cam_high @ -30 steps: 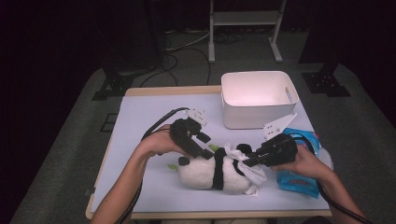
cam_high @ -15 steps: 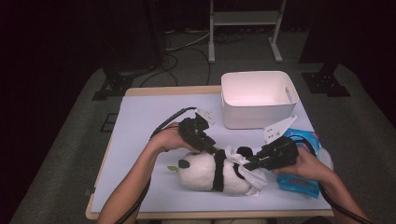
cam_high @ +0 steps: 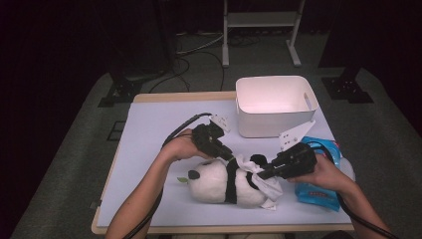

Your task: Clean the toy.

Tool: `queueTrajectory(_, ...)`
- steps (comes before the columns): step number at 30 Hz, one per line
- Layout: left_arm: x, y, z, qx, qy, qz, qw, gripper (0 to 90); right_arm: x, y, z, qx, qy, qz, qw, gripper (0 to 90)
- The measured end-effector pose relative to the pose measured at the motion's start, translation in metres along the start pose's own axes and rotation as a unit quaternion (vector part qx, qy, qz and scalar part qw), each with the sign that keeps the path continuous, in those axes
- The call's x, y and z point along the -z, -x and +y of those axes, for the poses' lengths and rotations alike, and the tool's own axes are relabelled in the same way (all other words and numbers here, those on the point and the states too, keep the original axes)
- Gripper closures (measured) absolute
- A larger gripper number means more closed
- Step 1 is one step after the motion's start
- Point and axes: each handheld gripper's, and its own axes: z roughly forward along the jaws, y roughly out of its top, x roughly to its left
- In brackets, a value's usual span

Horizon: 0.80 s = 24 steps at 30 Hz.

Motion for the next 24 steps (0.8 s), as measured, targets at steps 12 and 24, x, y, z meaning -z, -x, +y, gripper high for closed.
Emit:
queueTrajectory(12, 0.012, 0.001, 0.007, -0.011, 0.02, 0.017, 0.9996, 79.0, 0.005, 0.009, 0.002, -0.015, 0.001, -0.018, 0.9997, 80.7)
queueTrajectory(24, 0.021, 0.006, 0.017, -0.026, 0.032, 0.03, 0.9987, 78.8, -0.008, 0.0, 0.009, 0.005, -0.018, -0.004, 0.9998, 80.6)
